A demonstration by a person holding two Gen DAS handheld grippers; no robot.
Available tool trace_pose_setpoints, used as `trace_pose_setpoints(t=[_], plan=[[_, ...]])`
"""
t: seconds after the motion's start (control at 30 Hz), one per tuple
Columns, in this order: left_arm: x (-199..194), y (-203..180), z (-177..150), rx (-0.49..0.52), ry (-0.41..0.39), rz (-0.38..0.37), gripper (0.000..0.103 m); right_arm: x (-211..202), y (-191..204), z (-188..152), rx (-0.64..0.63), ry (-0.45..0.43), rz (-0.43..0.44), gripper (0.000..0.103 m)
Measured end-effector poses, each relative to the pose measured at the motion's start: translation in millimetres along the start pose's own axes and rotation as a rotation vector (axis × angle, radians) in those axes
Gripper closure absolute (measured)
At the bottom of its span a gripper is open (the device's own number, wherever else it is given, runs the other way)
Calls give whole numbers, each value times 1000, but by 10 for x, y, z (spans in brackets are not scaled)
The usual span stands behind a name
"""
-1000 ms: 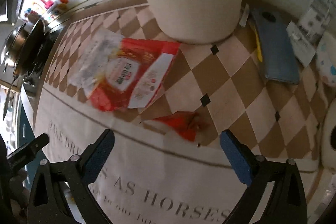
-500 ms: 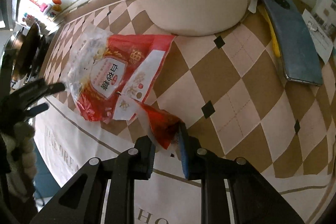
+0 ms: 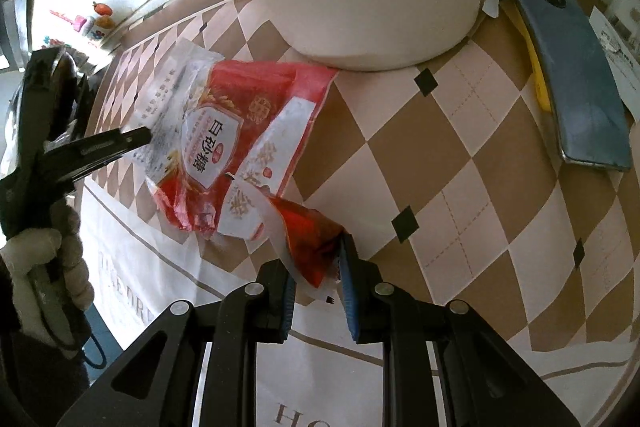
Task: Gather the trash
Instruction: 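Grasp the red snack bag corner with the right tool while the left grasps the white-red bag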
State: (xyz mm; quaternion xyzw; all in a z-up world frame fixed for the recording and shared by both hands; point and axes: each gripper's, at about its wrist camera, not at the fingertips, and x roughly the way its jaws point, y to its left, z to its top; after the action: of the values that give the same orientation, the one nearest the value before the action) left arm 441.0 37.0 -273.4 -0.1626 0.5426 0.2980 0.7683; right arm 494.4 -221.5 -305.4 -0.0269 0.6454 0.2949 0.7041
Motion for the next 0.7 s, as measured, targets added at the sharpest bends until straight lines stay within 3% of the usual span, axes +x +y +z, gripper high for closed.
trace_pose_setpoints(t=[0.2,0.4,0.7], plan=[[-659,480,-287,-91,-107,68,98,-196,53,-27,5,-19,40,85],[-1171,1087,-593,-192,-163,128,99,-460,377,-61,-73,-52,66,85],[-1830,2106,-1193,-377,-268,235,99,-510,1303,-92,-234,-40,128,85]])
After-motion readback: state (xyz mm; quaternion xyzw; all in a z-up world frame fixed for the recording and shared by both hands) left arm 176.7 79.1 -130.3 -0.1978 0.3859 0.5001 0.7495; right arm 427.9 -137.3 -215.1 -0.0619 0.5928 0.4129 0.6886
